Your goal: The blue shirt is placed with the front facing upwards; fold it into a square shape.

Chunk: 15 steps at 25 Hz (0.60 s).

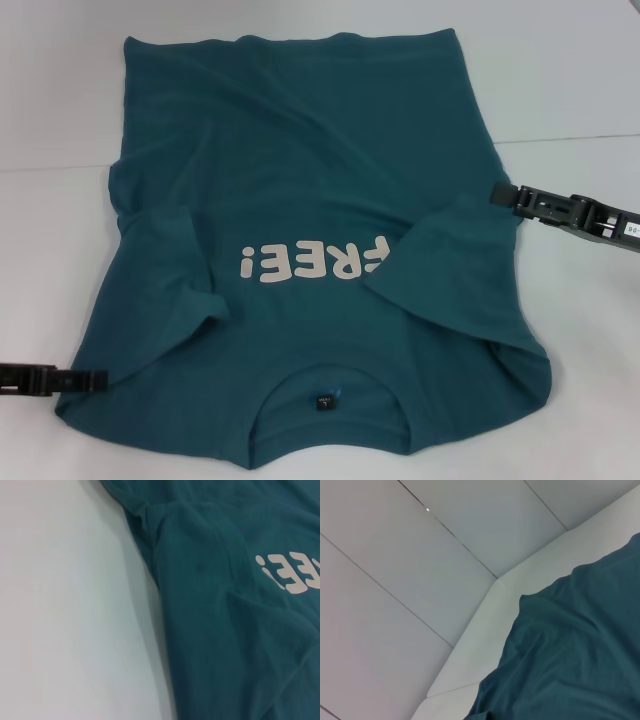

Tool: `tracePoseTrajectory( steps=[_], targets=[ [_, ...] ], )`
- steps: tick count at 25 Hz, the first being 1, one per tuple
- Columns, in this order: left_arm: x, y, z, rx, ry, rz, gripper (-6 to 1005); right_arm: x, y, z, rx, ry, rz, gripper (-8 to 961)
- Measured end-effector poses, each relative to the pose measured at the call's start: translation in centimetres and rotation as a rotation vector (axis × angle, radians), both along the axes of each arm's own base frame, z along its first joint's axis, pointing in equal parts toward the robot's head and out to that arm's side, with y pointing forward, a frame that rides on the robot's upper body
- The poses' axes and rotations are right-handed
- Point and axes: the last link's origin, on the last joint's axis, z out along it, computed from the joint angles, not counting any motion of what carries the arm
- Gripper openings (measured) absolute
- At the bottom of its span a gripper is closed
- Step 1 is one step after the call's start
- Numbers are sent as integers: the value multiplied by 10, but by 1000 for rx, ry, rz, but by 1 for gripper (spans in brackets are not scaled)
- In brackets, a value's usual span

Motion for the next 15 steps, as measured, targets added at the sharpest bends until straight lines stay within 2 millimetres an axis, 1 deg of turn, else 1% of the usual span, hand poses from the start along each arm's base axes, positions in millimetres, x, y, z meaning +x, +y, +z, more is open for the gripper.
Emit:
tracePoseTrajectory(
  steps=[7,15],
  targets=[
    [0,-1,-1,-10,0,3,874,0,0,1,1,-2,-1,925],
    [5,-4,-4,-50,-16,-9,874,1,0,1,3,-2,-2,924]
  ],
)
